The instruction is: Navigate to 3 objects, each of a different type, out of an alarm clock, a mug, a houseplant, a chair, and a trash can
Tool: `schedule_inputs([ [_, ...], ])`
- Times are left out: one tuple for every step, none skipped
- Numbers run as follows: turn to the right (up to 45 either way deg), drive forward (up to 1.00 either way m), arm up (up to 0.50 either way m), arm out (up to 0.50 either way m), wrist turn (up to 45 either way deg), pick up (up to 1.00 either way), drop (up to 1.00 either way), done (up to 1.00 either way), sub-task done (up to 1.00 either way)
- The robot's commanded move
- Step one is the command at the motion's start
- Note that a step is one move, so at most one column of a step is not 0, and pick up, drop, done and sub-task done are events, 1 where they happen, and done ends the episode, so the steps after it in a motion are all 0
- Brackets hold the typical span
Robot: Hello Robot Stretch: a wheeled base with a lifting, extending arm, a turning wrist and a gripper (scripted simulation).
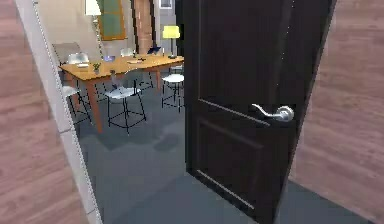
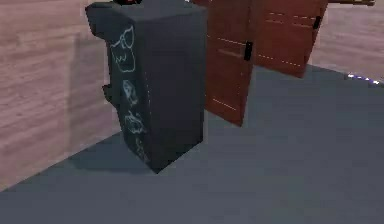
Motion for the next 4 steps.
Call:
schedule_inputs([
  [45.0, 0.0, 0.0, 0.0, 0.0, 0.0, 0.0, 0.0, 0.0],
  [15.0, 0.0, 0.0, 0.0, 0.0, 0.0, 0.0, 0.0, 0.0],
  [0.0, 0.5, 0.0, 0.0, 0.0, 0.0, 0.0, 0.0, 0.0],
  [24.0, 0.0, 0.0, 0.0, 0.0, 0.0, 0.0, 0.0, 0.0],
])
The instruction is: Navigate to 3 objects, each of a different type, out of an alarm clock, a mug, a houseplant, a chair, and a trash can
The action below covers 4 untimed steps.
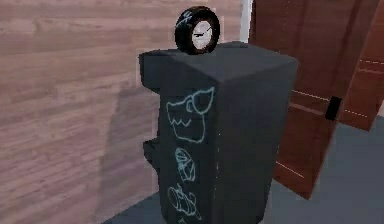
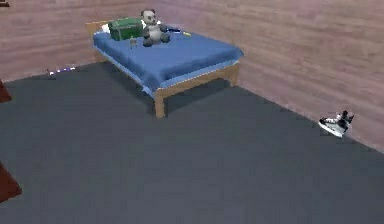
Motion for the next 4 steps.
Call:
schedule_inputs([
  [0.0, 0.0, 0.0, 0.0, 0.0, 0.0, 0.0, 0.0, 1.0],
  [-45.0, 0.0, 0.0, 0.0, 0.0, 0.0, 0.0, 0.0, 0.0],
  [-45.0, 0.0, 0.0, 0.0, 0.0, 0.0, 0.0, 0.0, 0.0],
  [-24.0, 0.0, 0.0, 0.0, 0.0, 0.0, 0.0, 0.0, 0.0],
])
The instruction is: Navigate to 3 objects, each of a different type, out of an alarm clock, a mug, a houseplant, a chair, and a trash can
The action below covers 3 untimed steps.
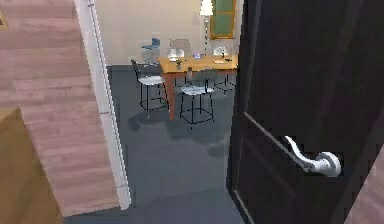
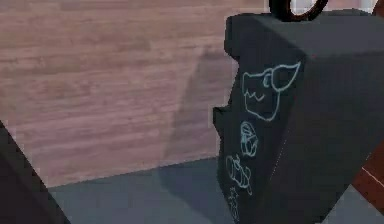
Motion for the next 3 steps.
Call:
schedule_inputs([
  [0.0, 1.0, 0.0, 0.0, 0.0, 0.0, 0.0, 0.0, 0.0],
  [0.0, 0.2, 0.0, 0.0, 0.0, 0.0, 0.0, 0.0, 0.0],
  [-27.0, 0.0, 0.0, 0.0, 0.0, 0.0, 0.0, 0.0, 0.0],
])
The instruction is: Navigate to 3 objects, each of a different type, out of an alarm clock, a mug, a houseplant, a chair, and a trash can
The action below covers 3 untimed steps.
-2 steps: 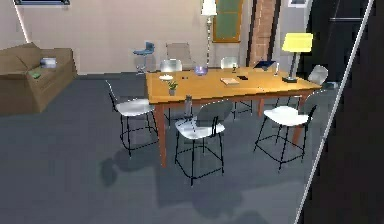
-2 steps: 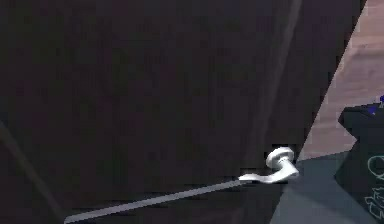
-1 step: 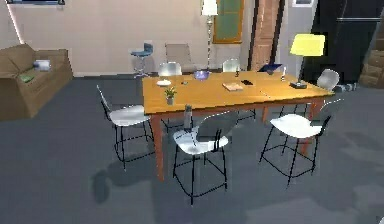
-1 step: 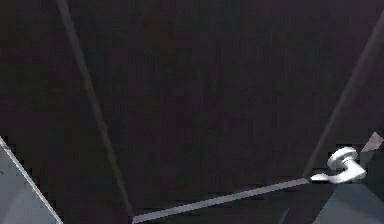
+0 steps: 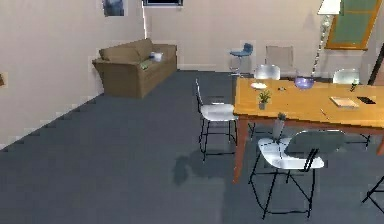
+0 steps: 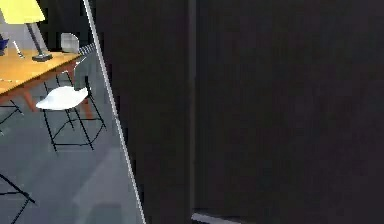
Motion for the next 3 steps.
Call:
schedule_inputs([
  [0.0, 0.5, 0.0, 0.0, 0.0, 0.0, 0.0, 0.0, 0.0],
  [42.0, 0.0, 0.0, 0.0, 0.0, 0.0, 0.0, 0.0, 0.0],
  [0.0, 0.0, 0.0, 0.0, 0.0, 0.0, 0.0, 0.0, 1.0],
])
